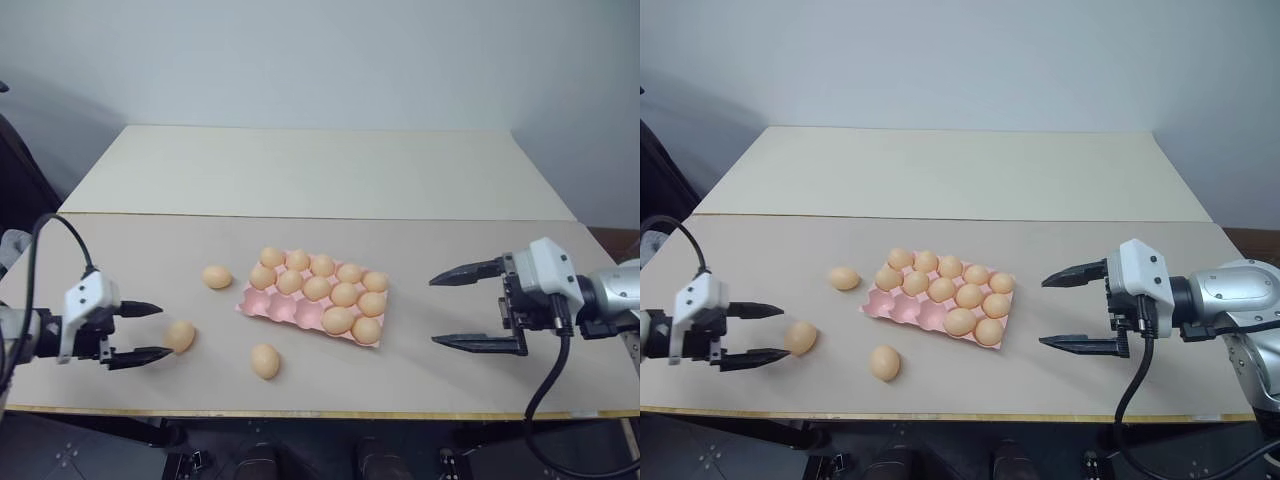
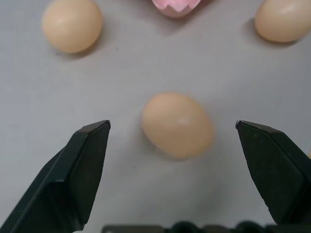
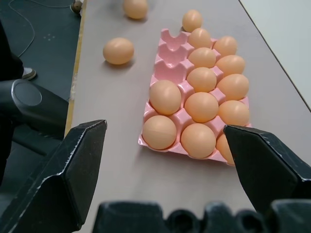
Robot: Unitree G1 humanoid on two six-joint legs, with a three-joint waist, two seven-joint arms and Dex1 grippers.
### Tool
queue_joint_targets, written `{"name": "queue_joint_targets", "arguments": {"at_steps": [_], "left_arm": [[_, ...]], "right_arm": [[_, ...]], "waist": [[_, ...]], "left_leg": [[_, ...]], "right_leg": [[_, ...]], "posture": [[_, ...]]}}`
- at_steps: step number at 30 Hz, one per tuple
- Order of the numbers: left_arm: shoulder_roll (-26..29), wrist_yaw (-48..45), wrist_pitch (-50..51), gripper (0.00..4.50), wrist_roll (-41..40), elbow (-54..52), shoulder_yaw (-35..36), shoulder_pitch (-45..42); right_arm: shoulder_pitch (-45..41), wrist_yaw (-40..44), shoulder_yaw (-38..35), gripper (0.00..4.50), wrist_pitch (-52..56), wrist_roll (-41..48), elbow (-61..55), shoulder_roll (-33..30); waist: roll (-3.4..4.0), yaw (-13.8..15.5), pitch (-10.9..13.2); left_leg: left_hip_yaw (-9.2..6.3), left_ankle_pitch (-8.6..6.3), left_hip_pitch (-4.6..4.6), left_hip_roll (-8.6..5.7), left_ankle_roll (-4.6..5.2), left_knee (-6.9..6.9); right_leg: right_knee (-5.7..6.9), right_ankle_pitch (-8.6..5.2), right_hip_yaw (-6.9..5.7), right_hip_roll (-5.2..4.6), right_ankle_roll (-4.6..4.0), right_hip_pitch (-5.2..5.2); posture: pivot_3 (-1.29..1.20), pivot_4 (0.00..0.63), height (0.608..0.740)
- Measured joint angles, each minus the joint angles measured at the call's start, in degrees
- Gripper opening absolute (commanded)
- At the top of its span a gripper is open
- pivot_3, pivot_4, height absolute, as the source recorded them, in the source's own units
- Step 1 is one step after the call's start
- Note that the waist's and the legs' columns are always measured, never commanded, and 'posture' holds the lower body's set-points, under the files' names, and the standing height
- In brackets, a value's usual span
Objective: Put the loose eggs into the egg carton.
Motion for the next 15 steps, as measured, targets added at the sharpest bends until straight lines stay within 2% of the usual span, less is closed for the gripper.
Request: {"name": "queue_joint_targets", "arguments": {"at_steps": [3, 6, 11, 15], "left_arm": [[-1.9, 1.7, 0.1, 4.5, 1.0, 0.0, -2.7, -1.2], [-2.9, 5.0, -0.3, 3.92, 3.9, 0.4, -5.6, -2.1], [-3.3, 6.2, -1.4, 2.3, 5.4, 1.4, -6.5, -3.4], [-3.2, 5.4, -1.4, 2.23, 5.4, 1.4, -6.5, -3.6]], "right_arm": [[0.1, -0.2, 0.0, 4.46, 0.0, 0.5, -0.1, 0.0], [0.1, -0.4, -0.2, 4.5, 0.1, 0.9, -0.3, -0.6], [0.1, -0.9, -1.0, 4.5, 0.1, 1.1, -0.8, -1.1], [0.1, -1.7, -1.4, 4.5, 0.2, 1.2, -0.8, -1.1]], "waist": [[0.0, 0.0, 0.0], [0.0, 0.0, 0.0], [0.0, -0.1, 0.0], [-0.01, -0.2, 0.0]], "left_leg": [[0.0, 0.0, 0.02, -0.01, 0.0, 0.01], [-0.01, 0.0, 0.02, -0.01, 0.0, 0.01], [-0.01, 0.0, 0.03, -0.01, 0.0, 0.01], [-0.01, 0.0, 0.03, -0.01, 0.0, 0.01]], "right_leg": [[0.02, 0.0, 0.0, 0.0, 0.0, 0.03], [0.02, 0.0, 0.0, 0.0, 0.0, 0.02], [0.02, 0.0, 0.01, 0.0, 0.0, 0.02], [0.02, 0.0, 0.0, 0.0, 0.0, 0.02]], "posture": [[0.0, 0.15, 0.74], [0.0, 0.15, 0.74], [0.0, 0.15, 0.74], [0.0, 0.15, 0.74]]}}
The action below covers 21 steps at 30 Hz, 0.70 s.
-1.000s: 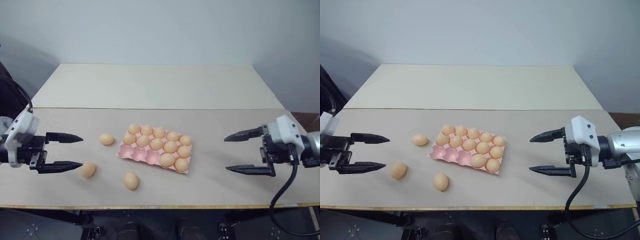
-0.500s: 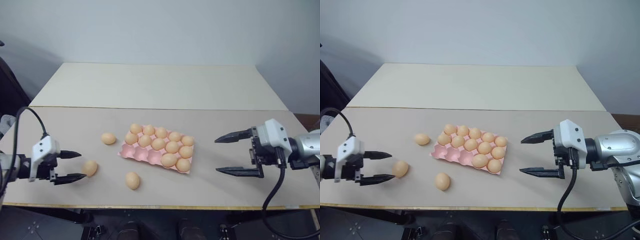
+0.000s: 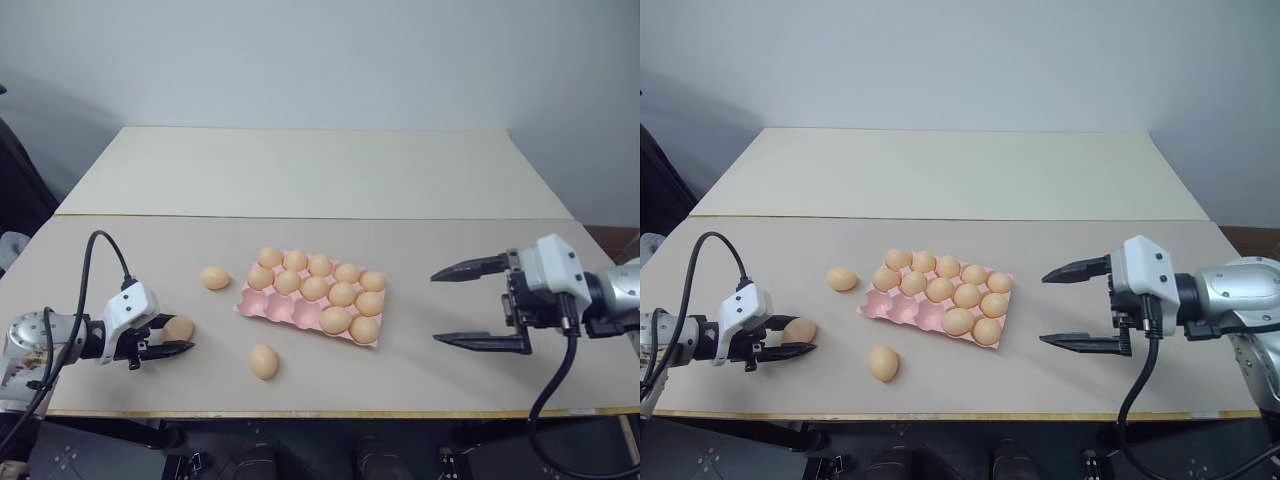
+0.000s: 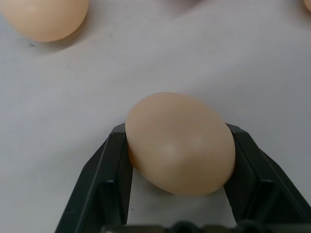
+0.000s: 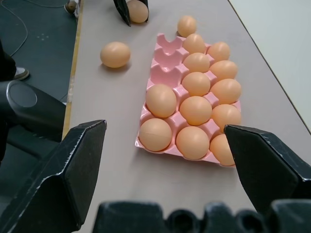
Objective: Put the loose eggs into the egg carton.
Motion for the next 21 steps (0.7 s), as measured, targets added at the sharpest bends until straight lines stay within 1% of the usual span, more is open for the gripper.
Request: {"name": "queue_joint_targets", "arguments": {"at_steps": [3, 6, 7, 9, 11, 14, 16, 21], "left_arm": [[0.1, -2.6, 0.8, 2.23, -2.7, -1.2, 0.3, -1.4], [0.1, -5.3, 5.1, 2.23, -9.1, -7.1, 0.7, -5.7], [0.0, -5.6, 5.5, 2.23, -9.6, -8.1, 0.7, -6.4], [-1.7, -5.7, 7.6, 2.23, -12.4, -11.8, 0.0, -10.9], [-4.6, -5.6, 7.9, 2.23, -13.3, -13.2, -2.1, -14.4], [-11.5, -5.4, 7.9, 2.23, -12.7, -13.3, -8.4, -19.4], [-15.0, -5.1, 7.4, 2.23, -10.6, -12.1, -13.1, -21.5], [-20.2, -2.8, 4.1, 2.23, -3.4, -7.5, -20.1, -25.3]], "right_arm": [[0.0, -0.3, 0.0, 4.5, 0.0, 0.0, 0.0, 0.0], [0.0, -0.7, 0.0, 4.5, 0.0, 0.0, -0.1, 0.0], [0.0, -0.8, 0.0, 4.5, 0.0, 0.0, -0.1, 0.1], [-0.3, -1.3, 0.3, 4.5, 0.0, 0.0, -0.1, 0.5], [-0.8, -1.6, 1.1, 4.5, 0.0, 0.0, -0.1, 0.7], [-1.6, -2.0, 1.9, 4.5, 0.0, 0.0, -0.1, 1.1], [-2.4, -2.2, 2.2, 4.5, 0.0, 0.0, -0.1, 1.2], [-2.5, -2.7, 2.2, 4.5, 0.0, 0.0, -0.4, 1.2]], "waist": [[0.0, 0.0, 0.0], [0.0, 0.6, 0.0], [0.0, 0.7, 0.0], [0.0, 0.9, 0.0], [0.02, 1.0, 0.0], [0.03, 1.3, 0.0], [0.01, 1.3, 0.0], [0.01, 1.1, 0.0]], "left_leg": [[0.0, 0.0, -0.02, 0.0, 0.0, 0.0], [-0.01, 0.0, -0.04, -0.01, 0.0, 0.02], [-0.01, 0.0, -0.04, -0.01, 0.0, 0.02], [-0.01, 0.0, -0.03, -0.01, 0.0, 0.03], [-0.01, 0.0, 0.0, -0.03, 0.0, 0.04], [-0.03, 0.0, -0.01, -0.05, 0.0, 0.07], [-0.05, 0.0, -0.05, -0.06, 0.0, 0.08], [-0.08, 0.0, -0.03, -0.07, 0.01, 0.08]], "right_leg": [[-0.01, 0.0, 0.0, 0.0, 0.0, -0.01], [-0.01, 0.0, -0.02, -0.01, 0.01, 0.01], [-0.02, 0.0, -0.02, 0.0, 0.01, 0.01], [-0.01, 0.0, -0.01, 0.0, 0.02, 0.03], [0.0, 0.0, -0.01, 0.0, 0.02, 0.07], [-0.01, 0.01, -0.01, 0.0, 0.03, 0.08], [-0.04, 0.02, 0.0, 0.01, 0.03, 0.06], [-0.02, 0.02, 0.02, 0.02, 0.02, 0.07]], "posture": [[0.0, 0.15, 0.74], [0.0, 0.15, 0.74], [0.0, 0.15, 0.74], [0.0, 0.15, 0.74], [0.0, 0.15, 0.74], [0.0, 0.15, 0.74], [0.0, 0.15, 0.74], [0.0, 0.15, 0.74]]}}
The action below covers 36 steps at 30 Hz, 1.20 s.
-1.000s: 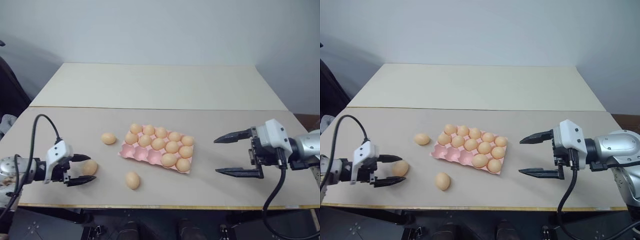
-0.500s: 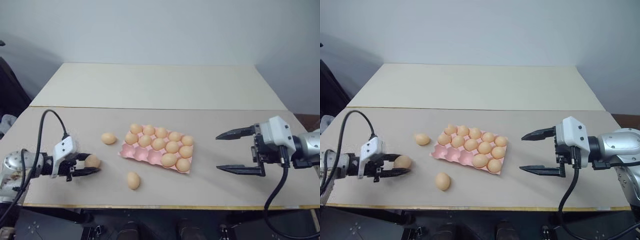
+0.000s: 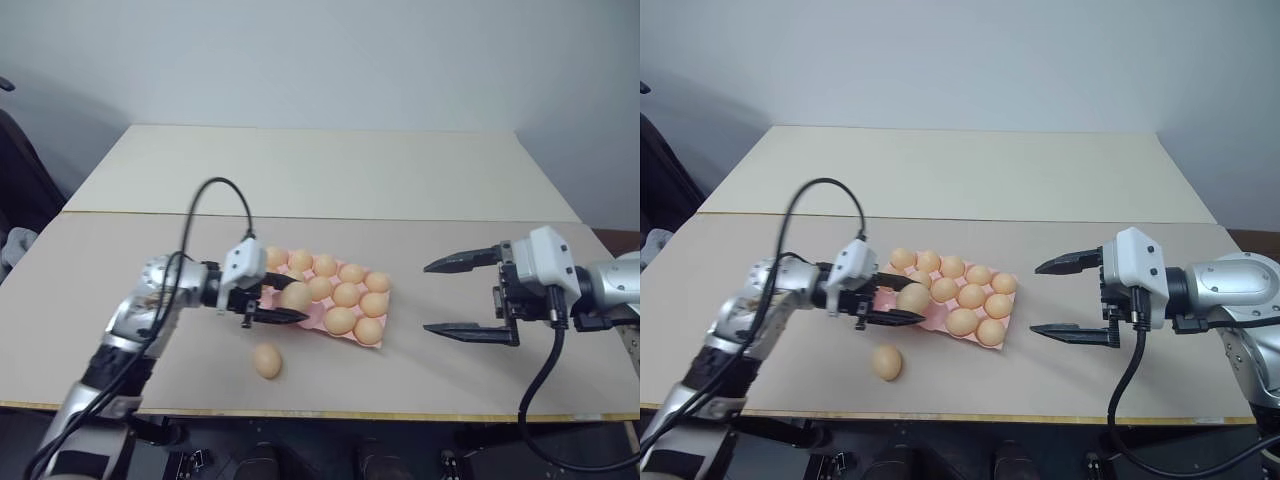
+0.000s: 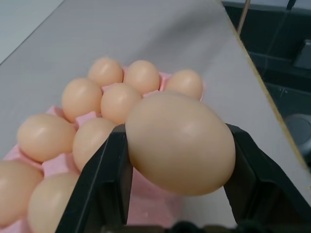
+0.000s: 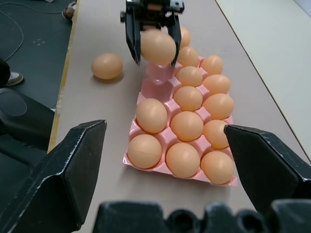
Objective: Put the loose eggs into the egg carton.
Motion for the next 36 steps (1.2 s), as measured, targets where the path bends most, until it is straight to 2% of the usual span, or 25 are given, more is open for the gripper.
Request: {"name": "queue_joint_targets", "arguments": {"at_steps": [3, 4, 6, 10, 16, 22, 28, 33, 36], "left_arm": [[-1.0, 0.8, -1.9, 2.23, 2.3, 2.3, -0.8, -0.5], [-1.3, 0.9, -2.6, 2.77, 2.8, 3.0, -1.0, -0.5], [-2.1, 0.9, -2.9, 3.15, 3.4, 3.9, -1.1, -0.7], [-3.0, 0.6, -3.2, 4.47, 3.4, 4.1, -1.2, -0.7], [-1.9, 0.6, -2.7, 4.47, 1.2, 3.7, 1.7, -1.2], [10.6, -4.7, -1.5, 4.47, -4.5, 3.6, 12.9, -0.2], [21.8, -11.2, -1.6, 4.47, -8.3, 6.2, 24.1, 11.7], [27.0, -13.7, 0.3, 4.47, -11.7, 6.4, 34.0, 22.3], [27.4, -14.2, 1.6, 4.47, -12.6, 4.9, 37.5, 27.6]], "right_arm": [[0.3, -0.3, -0.1, 4.5, 0.0, 0.0, -0.7, 0.0], [0.5, -0.4, -0.1, 4.5, 0.0, 0.2, -1.1, 0.0], [1.5, -1.0, -0.4, 4.5, 0.1, 0.3, -1.8, 0.0], [2.2, -1.8, -0.5, 4.5, 0.6, 0.8, -2.6, 0.0], [2.4, -2.4, -0.8, 4.5, 0.7, 1.8, -3.2, 0.0], [2.6, -2.3, -0.8, 4.5, 0.7, 1.9, -2.2, 0.1], [3.6, -1.1, -0.5, 4.5, 0.2, 1.7, 0.9, 0.6], [3.8, 0.4, -0.6, 4.5, -0.5, 1.7, 2.6, 0.6], [4.3, 1.9, -0.9, 4.5, -0.5, 1.7, 4.3, 0.1]], "waist": [[0.0, 0.0, 0.0], [0.0, 0.0, 0.0], [0.0, 0.2, 0.0], [0.0, 0.4, 0.0], [0.0, 0.1, 0.0], [0.01, -1.0, 0.0], [0.01, -1.3, 0.0], [0.02, -1.1, 0.0], [0.02, -0.8, 0.0]], "left_leg": [[-0.01, 0.0, 0.0, 0.0, 0.0, 0.0], [-0.01, 0.0, 0.0, 0.0, 0.0, 0.0], [-0.01, 0.0, -0.02, -0.01, 0.0, 0.01], [-0.01, 0.0, -0.02, -0.01, 0.0, 0.01], [-0.03, 0.0, 0.0, -0.01, 0.0, 0.01], [-0.02, 0.0, 0.0, 0.01, 0.0, -0.01], [-0.01, 0.0, 0.01, 0.05, 0.0, -0.03], [0.03, -0.01, 0.02, 0.08, -0.01, -0.04], [0.05, -0.01, 0.02, 0.08, -0.01, -0.04]], "right_leg": [[0.01, 0.0, 0.0, 0.0, 0.0, 0.0], [0.0, 0.0, 0.0, 0.0, 0.0, 0.0], [-0.01, 0.0, 0.0, -0.01, 0.01, 0.01], [-0.01, 0.0, 0.0, -0.01, 0.02, 0.01], [0.01, 0.0, 0.0, 0.0, 0.02, 0.0], [-0.03, 0.0, -0.01, -0.01, 0.03, 0.0], [0.0, -0.01, -0.03, -0.01, 0.01, -0.04], [-0.03, -0.03, -0.05, -0.02, 0.02, -0.03], [-0.02, -0.03, -0.06, -0.03, 0.01, -0.03]], "posture": [[0.0, 0.15, 0.74], [0.0, 0.15, 0.74], [0.0, 0.15, 0.74], [0.0, 0.15, 0.74], [0.0, 0.15, 0.74], [0.0, 0.15, 0.74], [0.0, 0.15, 0.74], [0.0, 0.15, 0.74], [0.0, 0.15, 0.74]]}}
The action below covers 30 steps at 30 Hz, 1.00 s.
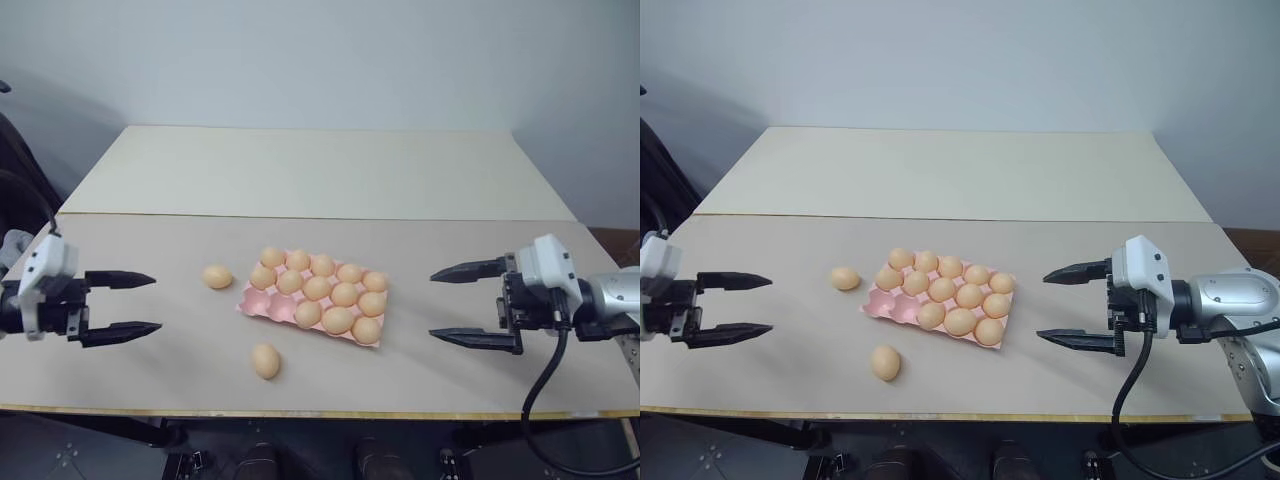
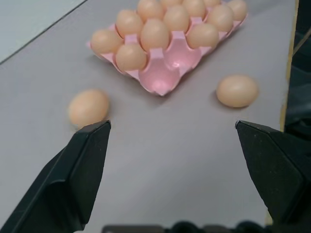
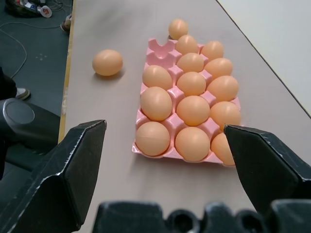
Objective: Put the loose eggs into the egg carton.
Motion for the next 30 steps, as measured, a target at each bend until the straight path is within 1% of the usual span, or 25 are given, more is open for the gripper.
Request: {"name": "queue_joint_targets", "arguments": {"at_steps": [5, 11, 13, 15, 18, 21, 25, 30], "left_arm": [[0.0, 1.7, 2.1, 4.47, -1.6, -4.1, 2.3, 2.5], [0.0, 3.7, 3.1, 4.47, -2.0, -6.3, 2.6, 3.4], [-0.5, 5.5, 3.1, 4.47, -1.5, -6.1, 1.7, 1.9], [-1.7, 9.3, 2.9, 4.47, 0.7, -5.0, -0.8, -1.3], [-5.1, 15.9, 3.0, 4.47, 4.5, -1.5, -5.8, -7.6], [-10.1, 20.3, 1.6, 4.47, 7.9, 4.2, -10.9, -14.3], [-15.2, 22.7, -3.2, 4.47, 12.4, 13.5, -16.3, -21.0], [-19.0, 24.3, -11.0, 4.47, 18.9, 26.9, -22.0, -28.2]], "right_arm": [[0.5, 0.8, -0.2, 4.5, -0.2, -0.3, 0.9, -0.4], [0.6, 0.6, -0.4, 4.5, -0.1, -0.2, 0.6, -0.4], [1.2, 0.5, -0.9, 4.5, -0.1, -0.1, -0.1, -0.5], [1.5, 0.2, -1.1, 4.5, 0.0, 0.1, -0.9, -0.5], [1.7, -0.2, -1.5, 4.5, 0.1, 0.1, -1.5, -0.5], [1.6, -0.6, -1.7, 4.5, 0.2, 0.2, -2.0, -0.5], [1.6, -1.0, -2.0, 4.5, 0.4, 0.4, -2.8, -0.5], [1.7, -1.6, -2.1, 4.5, 0.7, 0.7, -3.6, -0.5]], "waist": [[0.0, 0.2, 0.0], [-0.01, -0.2, 0.0], [0.0, -0.2, 0.0], [0.0, 0.1, 0.0], [-0.03, 0.3, 0.0], [-0.05, 0.7, 0.0], [-0.05, 0.8, 0.0], [-0.06, 1.0, 0.0]], "left_leg": [[0.01, 0.0, 0.02, 0.01, 0.0, 0.0], [0.02, 0.0, 0.0, 0.01, 0.0, -0.01], [0.02, 0.0, 0.03, 0.0, 0.0, -0.01], [0.01, 0.0, 0.06, 0.0, 0.0, -0.01], [0.0, 0.0, 0.05, -0.01, 0.0, 0.0], [-0.01, 0.0, -0.02, -0.03, 0.0, 0.01], [-0.01, 0.0, -0.05, -0.04, 0.0, 0.01], [-0.03, 0.0, -0.02, -0.06, 0.0, 0.02]], "right_leg": [[0.01, 0.0, 0.0, 0.01, 0.0, 0.0], [0.0, 0.0, 0.01, 0.01, 0.0, -0.02], [0.01, 0.0, 0.01, 0.01, 0.0, 0.0], [0.02, 0.0, 0.01, 0.01, 0.0, 0.04], [0.02, 0.01, 0.01, 0.03, 0.0, 0.05], [0.01, 0.02, 0.01, 0.02, -0.01, 0.02], [0.0, 0.03, 0.01, 0.02, -0.02, -0.01], [0.02, 0.03, 0.01, 0.03, -0.01, 0.03]], "posture": [[0.0, 0.15, 0.74], [0.0, 0.15, 0.74], [0.0, 0.15, 0.74], [0.0, 0.15, 0.74], [0.0, 0.15, 0.74], [0.0, 0.15, 0.74], [0.0, 0.15, 0.74], [0.0, 0.15, 0.74]]}}
